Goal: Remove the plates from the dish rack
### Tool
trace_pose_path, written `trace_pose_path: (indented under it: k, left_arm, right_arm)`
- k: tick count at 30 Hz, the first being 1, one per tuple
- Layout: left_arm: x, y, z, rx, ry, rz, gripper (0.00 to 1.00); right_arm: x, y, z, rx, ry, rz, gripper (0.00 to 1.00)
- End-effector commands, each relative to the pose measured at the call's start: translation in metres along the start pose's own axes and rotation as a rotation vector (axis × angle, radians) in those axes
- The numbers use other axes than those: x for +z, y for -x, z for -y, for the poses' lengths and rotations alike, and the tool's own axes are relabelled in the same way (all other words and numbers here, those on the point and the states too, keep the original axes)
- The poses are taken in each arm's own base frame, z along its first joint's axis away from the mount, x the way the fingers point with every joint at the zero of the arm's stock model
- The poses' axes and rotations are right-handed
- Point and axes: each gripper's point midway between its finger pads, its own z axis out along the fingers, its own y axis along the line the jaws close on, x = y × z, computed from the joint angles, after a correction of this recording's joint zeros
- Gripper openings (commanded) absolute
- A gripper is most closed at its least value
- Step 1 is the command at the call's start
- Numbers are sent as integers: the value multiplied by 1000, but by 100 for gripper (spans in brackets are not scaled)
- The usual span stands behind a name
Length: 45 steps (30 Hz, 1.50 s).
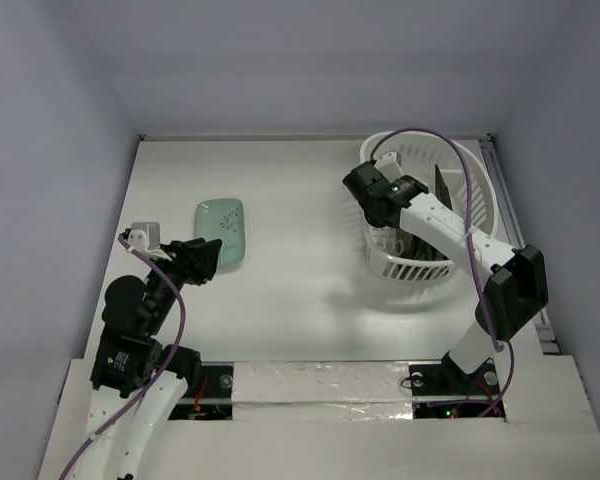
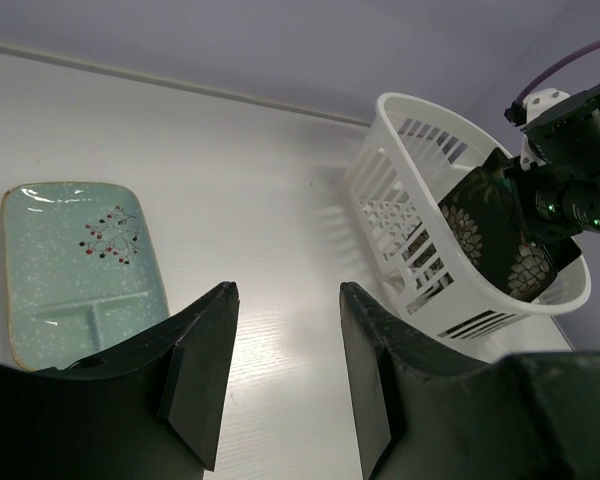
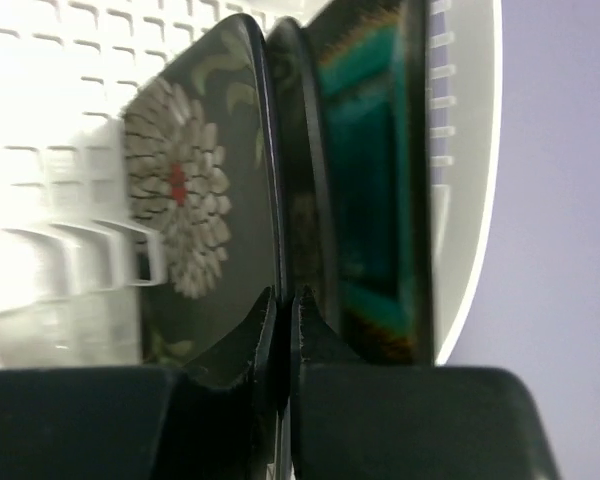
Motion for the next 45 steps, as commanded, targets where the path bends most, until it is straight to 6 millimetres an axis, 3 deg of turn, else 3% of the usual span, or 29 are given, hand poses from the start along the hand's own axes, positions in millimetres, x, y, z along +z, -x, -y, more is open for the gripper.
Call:
trace_pose_path:
  k: [1, 14, 23, 33, 41, 45]
  left_arm:
    - [1, 9, 9, 5, -43, 41, 42]
    - [2, 7, 10, 5, -48, 34, 42]
    - [3, 8, 10, 5, -48, 35, 42]
    - [3, 6, 9, 4, -44, 31, 42]
    - [5, 5, 8, 1, -40, 26, 42]
    - [6, 4, 8, 0, -40, 21, 42]
  right_arm:
    - [-6, 16, 3, 72, 8, 44, 0]
    - [-22, 33, 33, 97, -39, 105, 0]
    - [-53, 61, 79, 204, -78, 193, 0]
    - [-76, 73, 109, 331, -64, 272, 0]
    - [-118, 85, 154, 520, 6, 402, 0]
    - [-145, 94, 157, 580, 101, 480, 0]
